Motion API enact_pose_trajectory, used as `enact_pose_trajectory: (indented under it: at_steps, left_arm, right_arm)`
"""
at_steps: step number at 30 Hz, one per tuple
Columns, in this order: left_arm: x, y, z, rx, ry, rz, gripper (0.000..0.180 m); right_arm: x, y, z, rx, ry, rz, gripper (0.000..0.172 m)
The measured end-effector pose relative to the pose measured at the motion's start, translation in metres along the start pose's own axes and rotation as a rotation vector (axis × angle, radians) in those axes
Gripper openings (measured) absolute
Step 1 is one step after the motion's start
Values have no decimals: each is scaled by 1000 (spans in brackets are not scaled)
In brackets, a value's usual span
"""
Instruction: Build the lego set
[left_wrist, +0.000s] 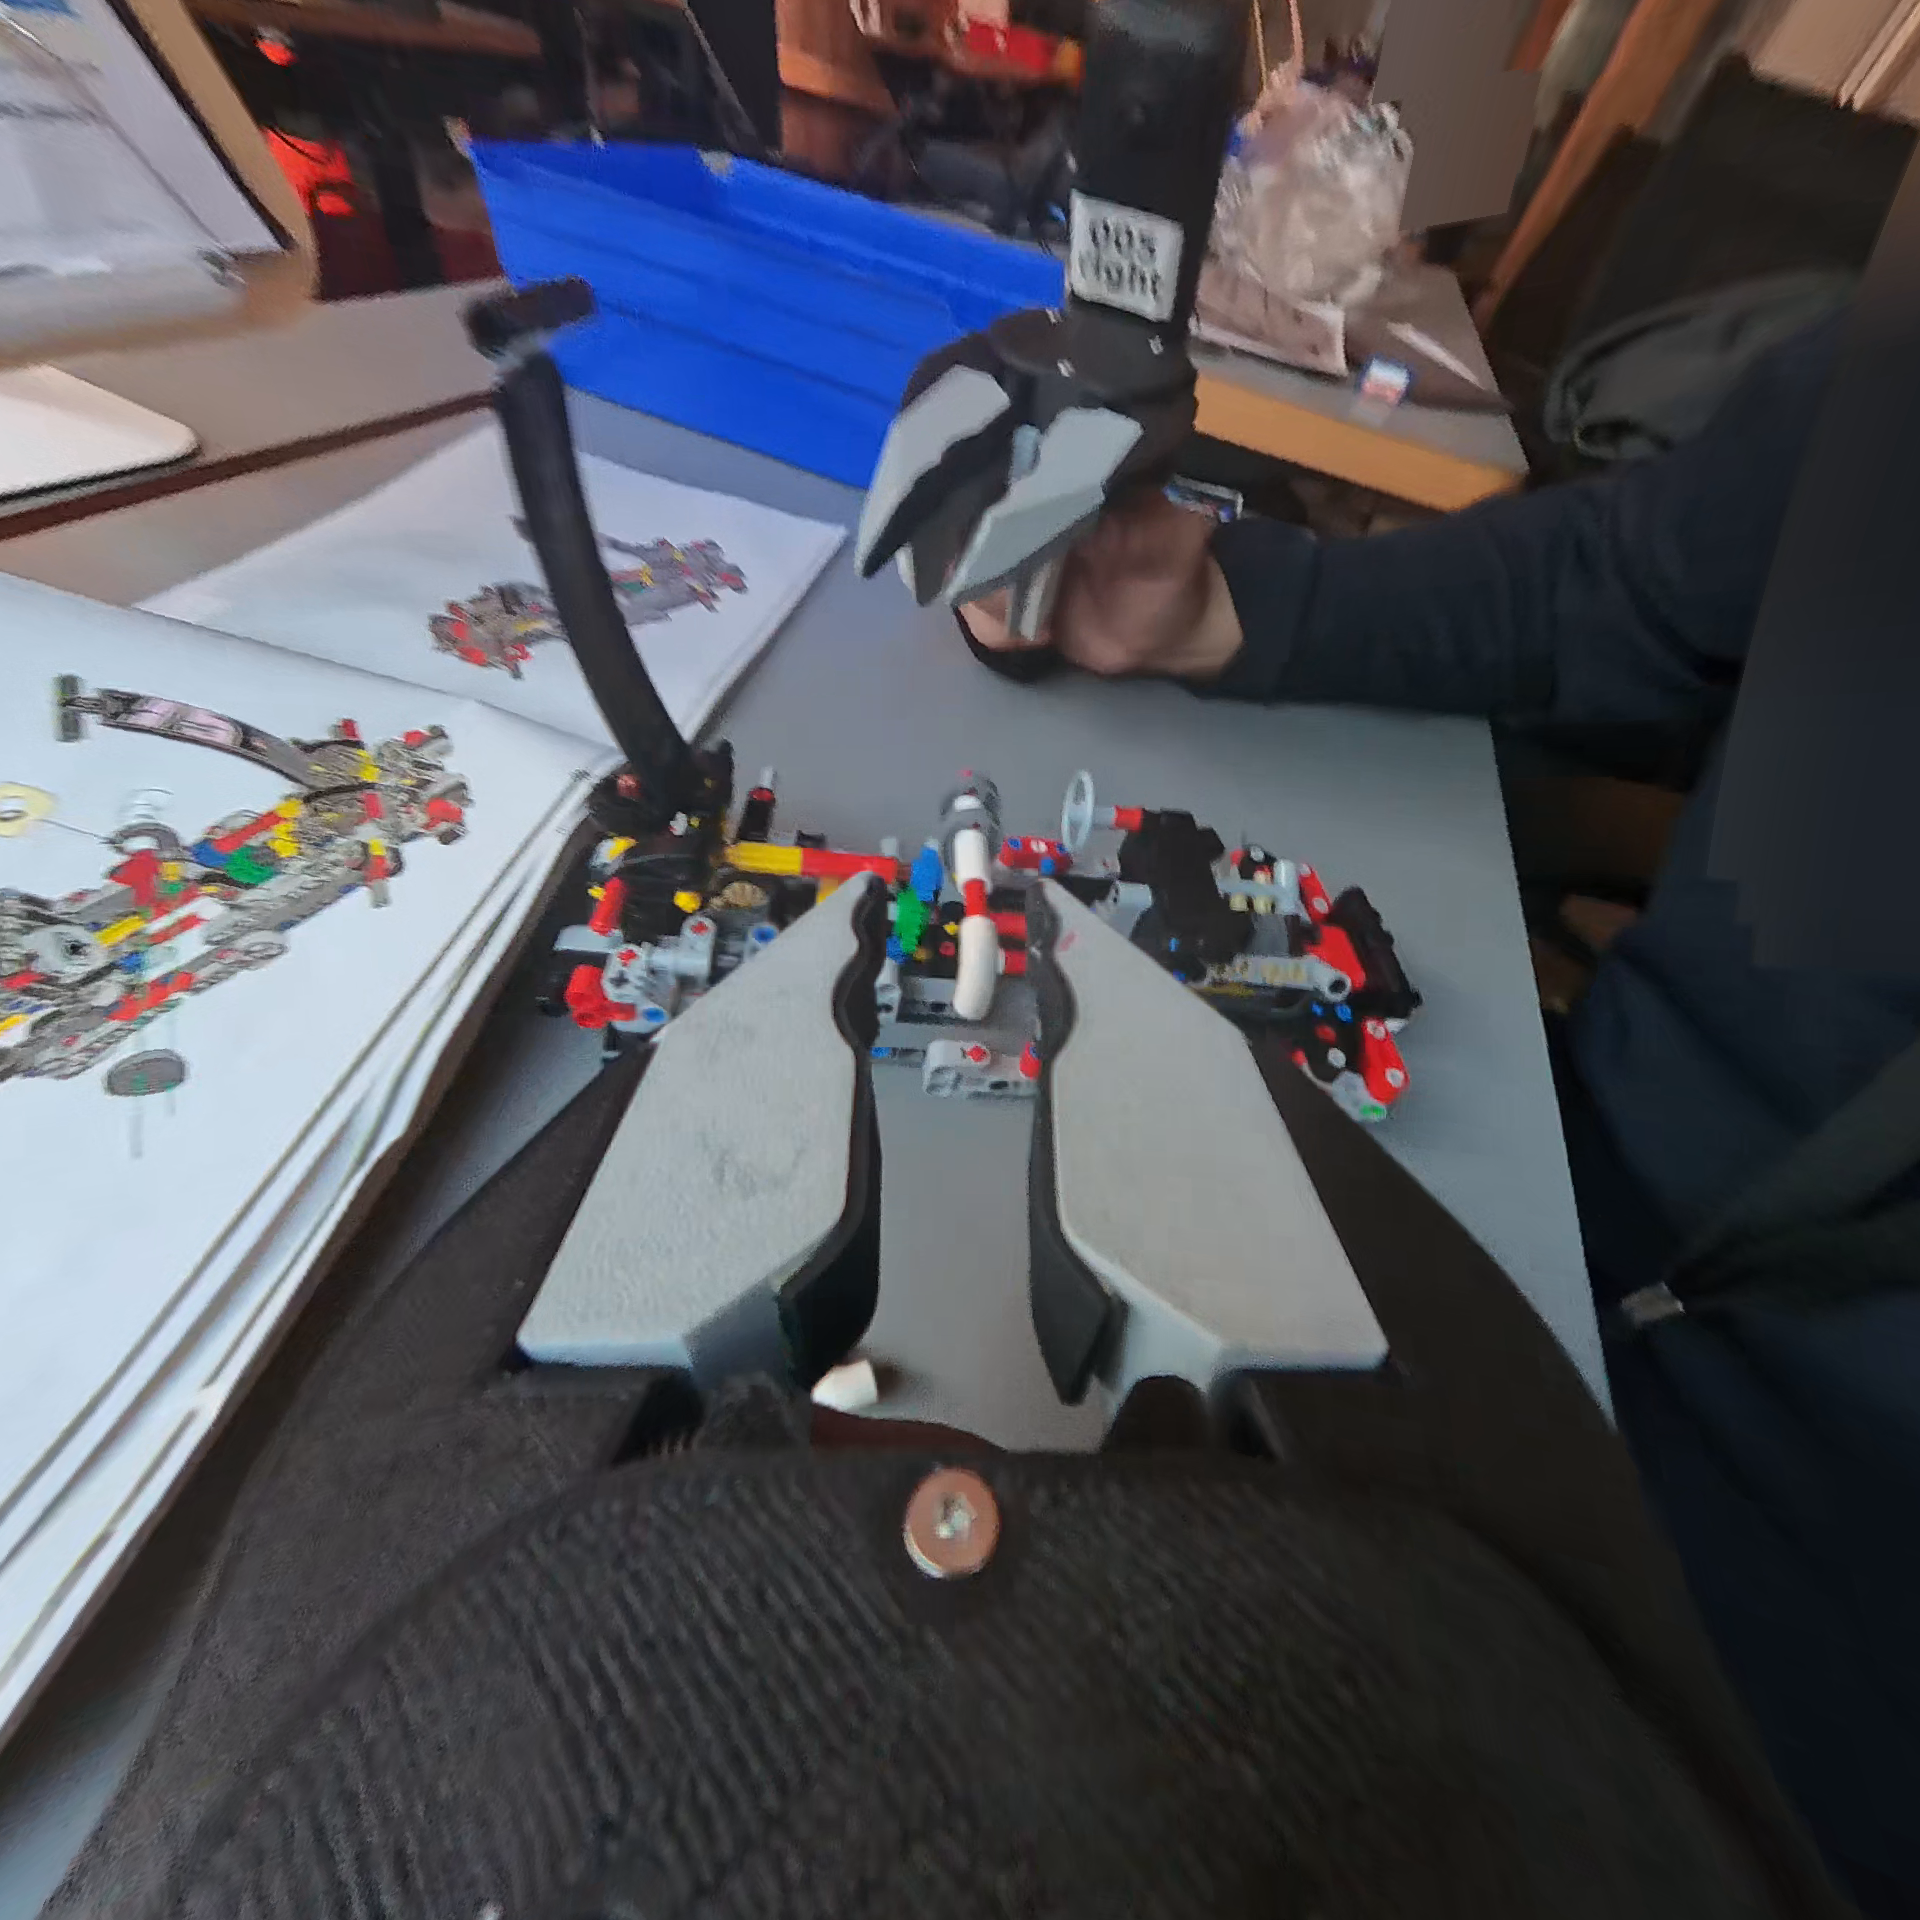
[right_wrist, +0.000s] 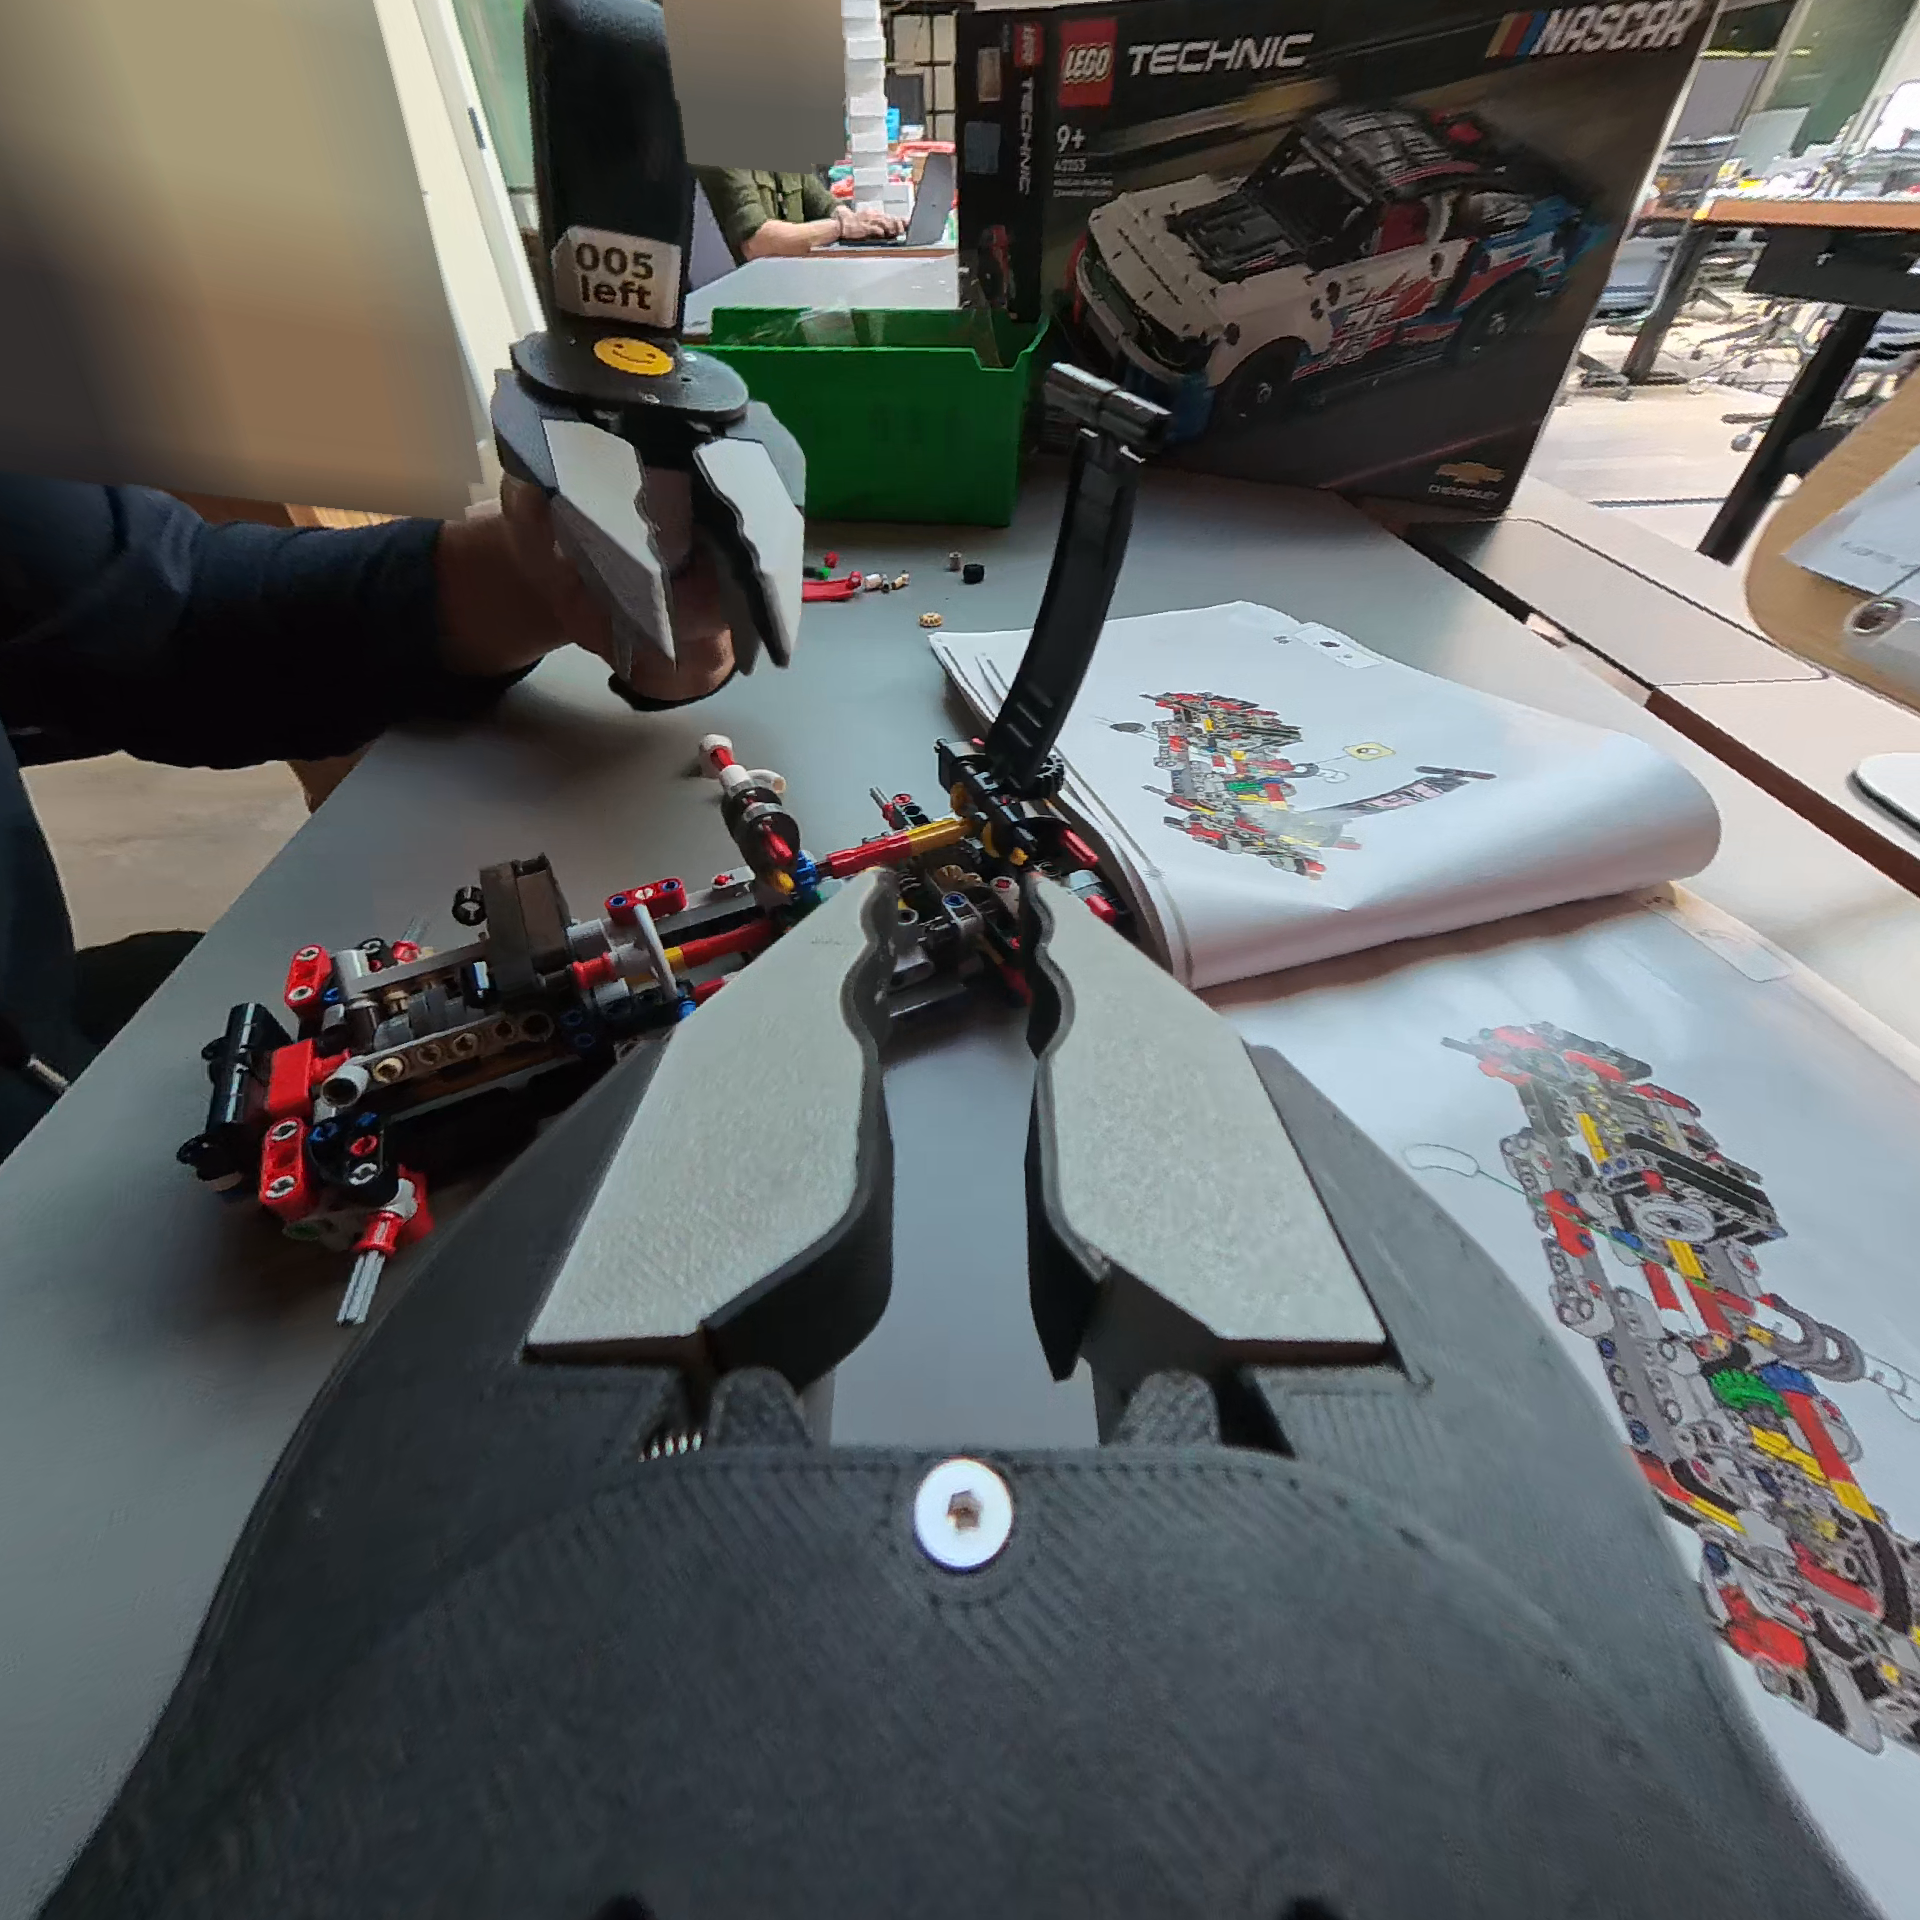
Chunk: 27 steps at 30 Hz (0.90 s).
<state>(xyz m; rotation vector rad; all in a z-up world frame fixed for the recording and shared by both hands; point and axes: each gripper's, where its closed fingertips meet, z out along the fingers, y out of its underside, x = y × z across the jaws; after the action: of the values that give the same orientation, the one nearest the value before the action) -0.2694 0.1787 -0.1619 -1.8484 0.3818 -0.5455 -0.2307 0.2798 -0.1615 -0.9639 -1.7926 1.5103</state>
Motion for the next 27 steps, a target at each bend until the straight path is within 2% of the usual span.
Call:
enact_pose_trajectory:
  at_steps: [5,10,16,19,20,27]
  left_arm:
    - [7,22,12,-123,17,57,20]
    - [5,20,12,-112,3,61,5]
    - [5,20,14,-112,3,55,5]
    - [7,25,16,-137,16,47,10]
    - [6,26,17,-141,8,56,6]
    - [6,25,18,-140,-4,71,5]
  right_arm:
    - [-15,6,10,-52,-59,-39,24]
    - [-32,12,26,-115,-127,-73,25]
    - [-43,7,41,-104,-177,-71,25]
    - [-47,6,48,-105,-207,-71,25]
    - [-49,6,50,-105,-217,-74,25]
    - [-58,11,66,-157,-257,-109,24]
